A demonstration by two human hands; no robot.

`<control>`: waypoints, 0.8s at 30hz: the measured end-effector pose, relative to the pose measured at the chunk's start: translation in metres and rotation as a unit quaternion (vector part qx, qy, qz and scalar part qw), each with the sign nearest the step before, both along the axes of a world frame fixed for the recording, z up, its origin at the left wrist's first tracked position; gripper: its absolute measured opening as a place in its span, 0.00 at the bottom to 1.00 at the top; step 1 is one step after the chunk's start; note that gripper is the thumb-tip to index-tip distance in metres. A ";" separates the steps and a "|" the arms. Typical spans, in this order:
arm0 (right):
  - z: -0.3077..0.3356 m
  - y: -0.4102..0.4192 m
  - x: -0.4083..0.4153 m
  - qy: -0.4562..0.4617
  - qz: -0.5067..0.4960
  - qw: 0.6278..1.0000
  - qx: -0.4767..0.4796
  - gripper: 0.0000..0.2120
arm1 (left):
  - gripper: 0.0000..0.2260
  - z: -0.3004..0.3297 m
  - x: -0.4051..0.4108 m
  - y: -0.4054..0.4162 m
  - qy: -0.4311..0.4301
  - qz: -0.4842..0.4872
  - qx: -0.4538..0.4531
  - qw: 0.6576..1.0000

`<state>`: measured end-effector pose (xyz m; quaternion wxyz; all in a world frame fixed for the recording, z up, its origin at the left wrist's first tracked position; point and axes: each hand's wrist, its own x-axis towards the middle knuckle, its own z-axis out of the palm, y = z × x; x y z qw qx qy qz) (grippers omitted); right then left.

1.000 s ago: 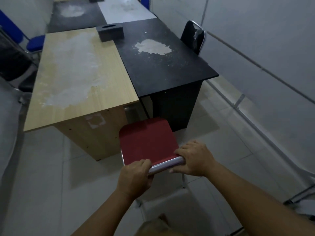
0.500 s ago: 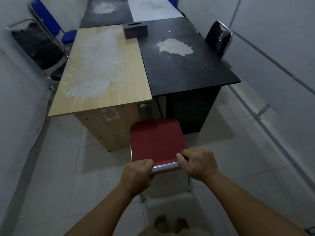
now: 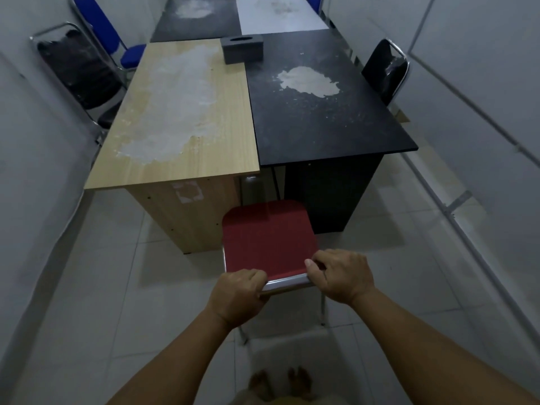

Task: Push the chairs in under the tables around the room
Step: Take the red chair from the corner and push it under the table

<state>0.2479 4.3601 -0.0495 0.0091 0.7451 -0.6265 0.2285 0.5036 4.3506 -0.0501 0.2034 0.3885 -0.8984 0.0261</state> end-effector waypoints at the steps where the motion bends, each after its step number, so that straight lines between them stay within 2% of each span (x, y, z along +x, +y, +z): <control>1: -0.001 0.000 -0.001 -0.002 0.002 1.000 0.004 0.21 | 0.15 0.000 -0.001 0.000 0.001 0.001 -0.002 1.000; 8: 0.003 0.003 -0.001 -0.006 0.003 1.000 0.017 0.20 | 0.12 0.001 -0.002 0.003 0.006 0.003 0.034 0.999; 15: 0.009 0.004 0.001 0.014 0.007 0.997 0.070 0.24 | 0.21 0.005 -0.001 0.004 0.008 0.008 0.005 1.000; 19: 0.014 0.005 0.004 0.026 0.006 0.996 0.083 0.25 | 0.23 -0.001 0.001 0.001 0.009 0.005 -0.009 1.000; 24: 0.014 0.010 0.013 0.021 0.010 0.997 0.080 0.22 | 0.23 -0.004 0.011 0.001 0.007 -0.007 -0.008 1.000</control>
